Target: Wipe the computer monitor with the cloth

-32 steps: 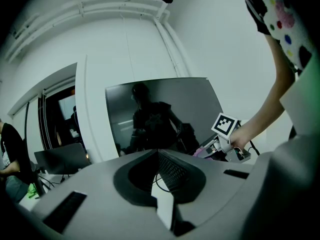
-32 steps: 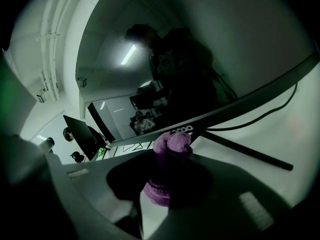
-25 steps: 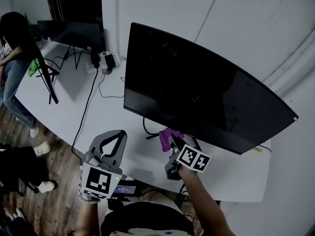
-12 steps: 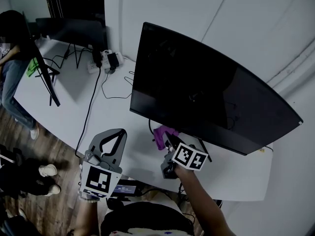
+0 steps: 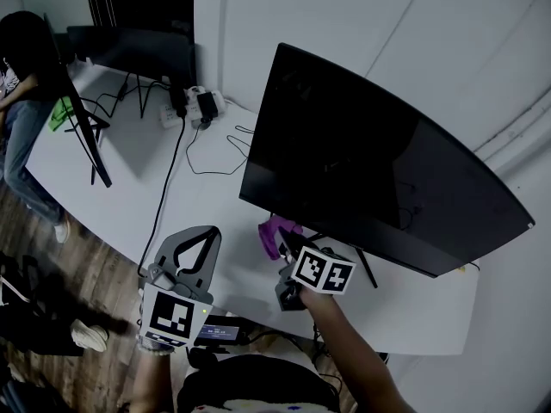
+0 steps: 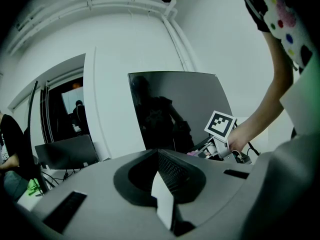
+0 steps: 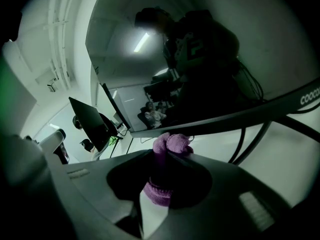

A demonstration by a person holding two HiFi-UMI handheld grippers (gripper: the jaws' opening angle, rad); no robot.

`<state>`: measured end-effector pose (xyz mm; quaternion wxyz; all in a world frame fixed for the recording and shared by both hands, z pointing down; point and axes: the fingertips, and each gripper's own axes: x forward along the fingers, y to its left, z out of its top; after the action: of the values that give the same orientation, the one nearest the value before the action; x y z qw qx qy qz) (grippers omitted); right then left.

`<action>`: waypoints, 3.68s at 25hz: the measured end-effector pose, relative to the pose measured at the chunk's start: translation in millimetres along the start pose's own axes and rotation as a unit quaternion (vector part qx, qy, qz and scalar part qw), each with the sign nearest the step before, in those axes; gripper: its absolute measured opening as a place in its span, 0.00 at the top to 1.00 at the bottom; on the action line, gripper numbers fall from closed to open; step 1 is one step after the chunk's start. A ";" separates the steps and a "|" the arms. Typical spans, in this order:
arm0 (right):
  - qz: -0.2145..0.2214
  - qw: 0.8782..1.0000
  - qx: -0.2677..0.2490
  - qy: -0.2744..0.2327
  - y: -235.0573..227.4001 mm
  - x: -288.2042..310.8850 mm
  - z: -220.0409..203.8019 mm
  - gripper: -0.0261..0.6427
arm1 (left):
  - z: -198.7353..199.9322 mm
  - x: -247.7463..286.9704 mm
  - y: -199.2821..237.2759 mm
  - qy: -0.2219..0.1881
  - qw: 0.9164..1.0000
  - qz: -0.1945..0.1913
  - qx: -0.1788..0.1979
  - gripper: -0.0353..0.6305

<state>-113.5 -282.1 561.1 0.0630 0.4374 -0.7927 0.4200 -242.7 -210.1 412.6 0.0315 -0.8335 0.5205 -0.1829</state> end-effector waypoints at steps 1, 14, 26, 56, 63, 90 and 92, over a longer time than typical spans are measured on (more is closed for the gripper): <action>0.000 1.000 -0.005 0.004 2.8 3.3 -0.7 0.82 | -1.0 -0.5 2.0 0.000 1.000 0.000 0.000 0.94; 0.023 0.997 -0.054 0.040 46.5 46.1 -11.3 0.82 | -20.2 -7.0 25.1 0.008 1.000 0.011 -0.015 0.94; 0.045 0.987 -0.133 0.076 93.4 87.7 -15.0 0.82 | -29.2 -23.9 43.8 0.012 0.999 0.039 -0.025 0.94; 0.062 0.963 -0.262 -0.003 166.3 60.5 59.6 0.82 | -15.3 -22.9 38.9 -0.004 0.999 0.042 -0.021 0.94; 0.070 0.958 -0.276 -0.044 190.8 41.9 92.8 0.82 | -8.8 -23.6 38.1 -0.012 0.999 0.040 -0.016 0.94; 0.100 0.929 -0.311 -0.177 263.2 -31.8 196.0 0.82 | 14.9 -33.5 23.8 -0.034 0.999 0.031 0.006 0.94; 0.102 0.925 -0.315 -0.185 269.1 -38.1 203.9 0.82 | 16.2 -34.8 21.9 -0.034 0.999 0.030 0.006 0.94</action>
<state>-236.6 -333.5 248.6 0.0065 0.3822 -0.9218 0.0647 -269.6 -191.7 382.7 0.0603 -0.8230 0.5428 -0.1564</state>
